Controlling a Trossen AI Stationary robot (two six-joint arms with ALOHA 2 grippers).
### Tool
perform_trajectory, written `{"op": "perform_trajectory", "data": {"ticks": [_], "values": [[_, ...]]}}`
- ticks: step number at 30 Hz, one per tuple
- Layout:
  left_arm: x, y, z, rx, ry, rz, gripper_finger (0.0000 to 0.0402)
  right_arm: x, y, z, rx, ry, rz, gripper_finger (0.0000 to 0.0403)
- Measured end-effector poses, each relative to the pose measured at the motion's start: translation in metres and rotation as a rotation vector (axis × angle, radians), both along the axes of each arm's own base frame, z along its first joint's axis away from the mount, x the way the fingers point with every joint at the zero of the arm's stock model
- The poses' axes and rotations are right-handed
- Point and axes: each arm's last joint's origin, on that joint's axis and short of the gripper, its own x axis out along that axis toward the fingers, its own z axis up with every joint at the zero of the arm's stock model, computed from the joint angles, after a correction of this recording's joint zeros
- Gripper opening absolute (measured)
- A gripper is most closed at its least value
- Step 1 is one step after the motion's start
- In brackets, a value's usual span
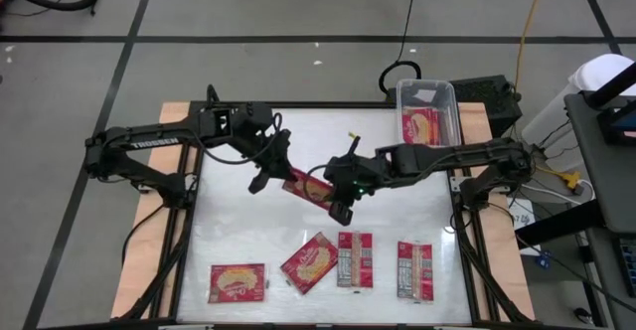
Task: Sort popcorn bags into baskets
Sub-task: Put the red popcorn bag into the transparent container
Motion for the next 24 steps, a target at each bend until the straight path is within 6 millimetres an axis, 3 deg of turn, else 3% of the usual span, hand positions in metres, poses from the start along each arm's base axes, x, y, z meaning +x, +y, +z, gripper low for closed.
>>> {"op": "perform_trajectory", "data": {"ticks": [4,9,15,20,24], "values": [[0.0,0.0,0.0,-0.005,0.002,0.002,0.0024,-0.002,0.0,0.002,0.009,0.0,-0.006,0.0012],[0.0,0.001,0.0,-0.024,0.024,0.057,0.0048,-0.007,-0.003,0.008,0.026,-0.011,-0.029,0.0023],[-0.001,-0.001,0.002,0.082,0.037,0.215,0.0136,-0.018,-0.007,0.015,0.039,0.004,-0.06,0.0007],[-0.009,0.004,0.009,0.121,0.035,0.385,0.0215,-0.043,-0.015,0.024,0.026,0.074,-0.157,0.0011],[-0.019,0.009,0.018,0.122,0.002,0.467,0.0247,-0.067,-0.024,0.034,0.021,0.12,-0.233,0.0007]]}}
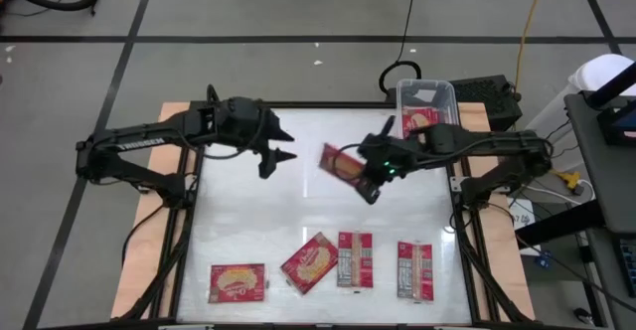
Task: Sort popcorn bags into baskets
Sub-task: Put the red popcorn bag into the transparent container
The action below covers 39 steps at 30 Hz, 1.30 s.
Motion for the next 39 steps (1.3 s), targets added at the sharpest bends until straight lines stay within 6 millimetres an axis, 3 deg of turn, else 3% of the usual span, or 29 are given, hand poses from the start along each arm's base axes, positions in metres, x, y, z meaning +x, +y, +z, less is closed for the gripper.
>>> {"op": "perform_trajectory", "data": {"ticks": [6,17,21,26,34,39], "values": [[-0.006,0.013,0.005,-0.064,-0.036,0.106,0.025,-0.039,-0.022,0.017,-0.048,0.022,-0.196,0.0013],[-0.006,0.026,0.004,-0.088,-0.047,0.169,0.0197,-0.124,-0.065,0.052,-0.204,-0.073,-0.539,0.0012],[-0.003,0.033,0.006,-0.072,-0.098,0.185,0.0178,-0.144,-0.076,0.055,-0.237,-0.102,-0.665,0.0012],[0.004,0.044,0.005,-0.024,-0.129,0.19,0.016,-0.147,-0.085,0.035,-0.207,-0.144,-0.726,0.0012],[0.006,0.047,-0.004,-0.087,-0.079,0.216,0.0152,-0.151,-0.109,-0.019,-0.187,-0.198,-0.923,0.0012],[0.006,0.047,-0.004,-0.047,-0.067,0.19,0.0152,-0.153,-0.123,-0.06,-0.132,-0.132,-0.965,0.0012]]}}
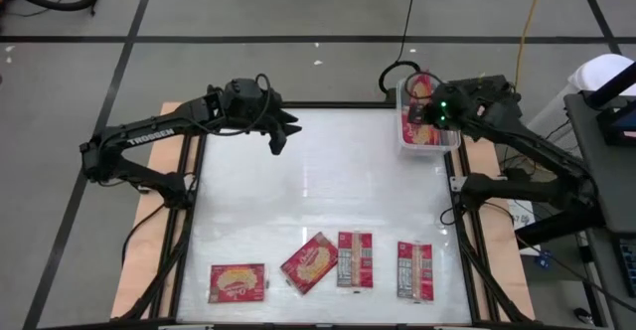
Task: Sort popcorn bags into baskets
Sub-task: Put the red popcorn bag into the transparent container
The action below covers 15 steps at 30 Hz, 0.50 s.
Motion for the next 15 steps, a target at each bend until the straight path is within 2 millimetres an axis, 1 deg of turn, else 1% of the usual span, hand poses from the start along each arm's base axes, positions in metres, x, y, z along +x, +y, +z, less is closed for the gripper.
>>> {"op": "perform_trajectory", "data": {"ticks": [3,5,11,15], "values": [[-0.001,0.002,0.0,0.023,0.005,-0.003,0.0152,-0.001,-0.007,-0.026,0.061,0.006,-0.006,0.0012],[-0.002,0.004,0.0,0.022,0.005,0.005,0.0152,0.0,-0.011,-0.038,0.062,-0.011,-0.023,0.0012],[-0.003,0.006,0.0,0.003,0.007,0.022,0.0152,-0.002,-0.023,-0.064,0.042,-0.058,-0.065,0.0012],[-0.003,0.006,0.0,0.004,0.007,0.022,0.0152,-0.008,-0.026,-0.078,0.069,-0.037,-0.108,0.0012]]}}
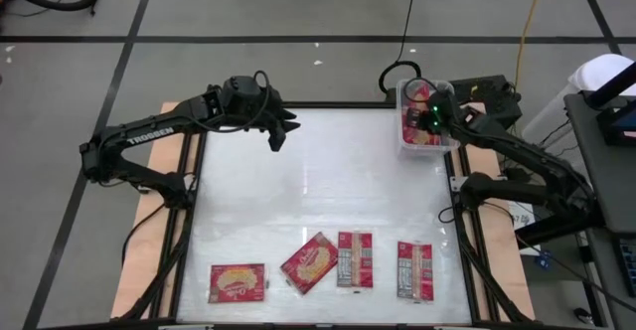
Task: Sort popcorn bags into baskets
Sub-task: Put the red popcorn bag into the transparent container, then adjust the red popcorn bag in the transparent container
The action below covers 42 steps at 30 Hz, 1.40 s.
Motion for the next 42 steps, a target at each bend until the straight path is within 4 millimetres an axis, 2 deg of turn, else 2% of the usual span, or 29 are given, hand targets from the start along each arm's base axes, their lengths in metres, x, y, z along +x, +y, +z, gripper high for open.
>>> {"op": "perform_trajectory", "data": {"ticks": [8,16,19,22,28,37,42], "values": [[0.0,0.0,0.0,0.011,0.003,-0.006,0.0152,-0.004,-0.001,-0.01,0.025,-0.001,-0.041,0.0037],[0.0,0.0,0.0,0.035,0.008,-0.02,0.0152,-0.002,-0.003,-0.014,0.048,0.016,-0.046,0.01],[0.0,0.0,0.0,0.018,0.01,-0.012,0.0152,-0.002,-0.001,-0.01,0.049,-0.012,-0.029,0.0127],[-0.002,-0.001,-0.002,-0.011,0.029,-0.001,0.0152,-0.002,0.001,0.003,0.009,-0.052,-0.02,0.0145],[-0.006,-0.003,-0.01,-0.097,0.107,0.03,0.0152,-0.003,0.009,0.023,-0.05,-0.129,-0.002,0.0146],[-0.014,-0.006,-0.02,-0.147,0.231,0.033,0.0152,0.005,0.022,0.042,-0.087,-0.214,0.018,0.0136],[-0.015,-0.006,-0.02,-0.149,0.237,0.033,0.0152,0.017,0.016,0.046,-0.036,-0.123,0.027,0.0136]]}}
